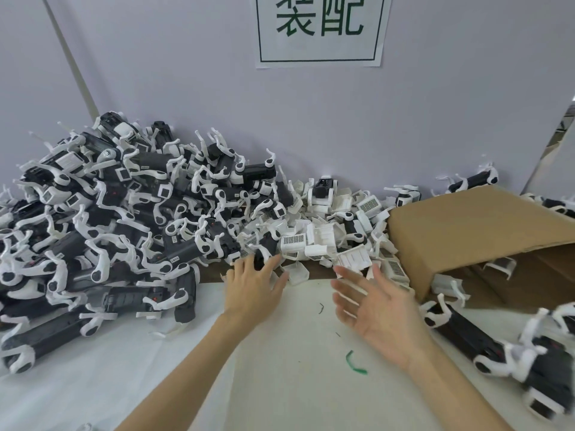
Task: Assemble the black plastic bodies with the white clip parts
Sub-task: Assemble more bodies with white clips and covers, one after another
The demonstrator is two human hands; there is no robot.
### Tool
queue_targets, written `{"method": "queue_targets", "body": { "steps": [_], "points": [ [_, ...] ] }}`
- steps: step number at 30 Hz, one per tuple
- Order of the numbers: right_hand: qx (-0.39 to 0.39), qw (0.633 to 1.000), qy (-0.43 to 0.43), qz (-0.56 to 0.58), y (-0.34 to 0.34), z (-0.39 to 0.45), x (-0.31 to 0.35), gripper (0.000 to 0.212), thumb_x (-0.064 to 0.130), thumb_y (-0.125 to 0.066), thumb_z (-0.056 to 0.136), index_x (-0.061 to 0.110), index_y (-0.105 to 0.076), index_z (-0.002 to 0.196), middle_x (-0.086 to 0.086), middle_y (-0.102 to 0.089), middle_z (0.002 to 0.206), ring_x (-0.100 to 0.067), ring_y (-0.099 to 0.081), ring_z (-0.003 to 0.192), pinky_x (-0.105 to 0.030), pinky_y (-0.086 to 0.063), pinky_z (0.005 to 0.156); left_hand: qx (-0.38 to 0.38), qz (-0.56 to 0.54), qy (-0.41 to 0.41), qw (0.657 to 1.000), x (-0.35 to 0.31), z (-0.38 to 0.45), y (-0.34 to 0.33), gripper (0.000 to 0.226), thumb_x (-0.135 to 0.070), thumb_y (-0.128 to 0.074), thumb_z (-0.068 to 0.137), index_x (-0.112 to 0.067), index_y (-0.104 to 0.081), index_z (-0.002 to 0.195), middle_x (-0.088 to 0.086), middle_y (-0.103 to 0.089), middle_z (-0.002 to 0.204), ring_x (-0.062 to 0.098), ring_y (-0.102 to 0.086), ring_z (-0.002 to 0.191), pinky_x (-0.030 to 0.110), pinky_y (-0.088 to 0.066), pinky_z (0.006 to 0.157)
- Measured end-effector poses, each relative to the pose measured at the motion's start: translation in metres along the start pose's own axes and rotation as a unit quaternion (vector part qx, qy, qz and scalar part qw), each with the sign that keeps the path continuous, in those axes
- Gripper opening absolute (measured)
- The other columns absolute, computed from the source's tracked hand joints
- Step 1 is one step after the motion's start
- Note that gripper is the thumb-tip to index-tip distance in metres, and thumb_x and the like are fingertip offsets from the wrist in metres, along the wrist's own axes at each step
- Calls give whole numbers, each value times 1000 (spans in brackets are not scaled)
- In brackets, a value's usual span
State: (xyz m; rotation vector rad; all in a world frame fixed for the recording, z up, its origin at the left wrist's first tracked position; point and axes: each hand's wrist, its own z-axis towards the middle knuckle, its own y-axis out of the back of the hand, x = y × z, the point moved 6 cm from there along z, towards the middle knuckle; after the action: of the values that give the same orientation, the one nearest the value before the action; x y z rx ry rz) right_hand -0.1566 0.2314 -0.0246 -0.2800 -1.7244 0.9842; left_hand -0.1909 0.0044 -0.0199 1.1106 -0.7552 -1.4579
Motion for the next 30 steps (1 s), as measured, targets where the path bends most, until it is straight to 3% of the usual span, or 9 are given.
{"method": "queue_targets", "body": {
  "steps": [2, 6, 10, 14, 16, 19, 24, 27, 30],
  "points": [
    [7, 1000, -14, -7, -3, -2, -6, 62, 53, -54, 100, 3, -66, 135, -17, -69, 116, -27, -70, 93, -36, -60, 78, -4, -5, 3, 1000, -1, 10, 1, 40, -56, -49, 106, -33, -58, 137, 7, -61, 129, 35, -50, 120, 40, -37, 103],
    [1, 999, -28, -24, -9, -6, -13, 61, 51, -55, 100, 1, -68, 133, -19, -68, 114, -28, -69, 91, -36, -59, 79, -84, -159, -1, 984, 6, 12, 26, 13, -16, -64, 101, -11, -58, 112, 7, -69, 97, 37, -58, 92, 41, -39, 93],
    [-29, 999, -19, -28, -9, -5, -13, 60, 47, -61, 98, 0, -65, 135, -21, -70, 116, -30, -72, 92, -36, -62, 76, -107, -268, -19, 957, 2, -13, 49, 19, -6, -64, 101, -22, -54, 105, -15, -63, 102, 26, -50, 102, 31, -35, 85],
    [-46, 998, 22, -47, -12, -5, -12, 60, 39, -73, 92, 4, -58, 138, -30, -65, 133, -41, -69, 116, -41, -64, 83, -94, -290, -131, 943, -15, -61, 60, 26, 2, -61, 101, -23, -54, 101, -24, -56, 103, 18, -45, 104, 24, -41, 87],
    [-33, 992, 47, -111, -19, -5, -14, 64, 44, -84, 82, 3, -65, 129, -29, -66, 129, -36, -70, 115, -39, -62, 84, -73, -282, -188, 938, -25, -84, 51, 27, 6, -60, 101, -20, -54, 102, -24, -52, 106, 19, -44, 107, 30, -45, 90],
    [-65, 965, 77, -243, -26, -6, -19, 62, 47, -79, 83, -3, -68, 118, -33, -67, 122, -29, -72, 104, -33, -60, 81, -51, -293, -221, 929, -30, -103, 39, 36, 2, -62, 102, -32, -51, 112, -23, -53, 116, 15, -45, 112, 34, -49, 95],
    [-94, 965, 79, -230, -20, -4, -22, 61, 43, -74, 89, -5, -63, 125, -17, -76, 118, -30, -76, 105, -43, -49, 111, -47, -488, -9, 871, -5, -93, 40, 60, -11, -79, 94, -32, -44, 137, -7, -55, 136, 14, -64, 118, 25, -52, 101],
    [-75, 975, 80, -193, -24, -5, -25, 56, 38, -78, 88, 3, -63, 130, -16, -75, 121, -30, -74, 111, -26, -57, 95, 38, -582, 59, 810, -1, -92, 31, 63, -26, -85, 90, -38, -49, 141, -4, -64, 133, 15, -73, 109, 21, -56, 92],
    [-63, 977, 86, -186, -25, -4, -25, 49, 34, -84, 81, 11, -72, 122, -19, -76, 114, -27, -74, 111, -26, -60, 87, 86, -632, 90, 765, 1, -93, 25, 63, -57, -85, 80, -51, -58, 136, -16, -72, 125, 19, -76, 109, 21, -54, 92]
  ]
}}
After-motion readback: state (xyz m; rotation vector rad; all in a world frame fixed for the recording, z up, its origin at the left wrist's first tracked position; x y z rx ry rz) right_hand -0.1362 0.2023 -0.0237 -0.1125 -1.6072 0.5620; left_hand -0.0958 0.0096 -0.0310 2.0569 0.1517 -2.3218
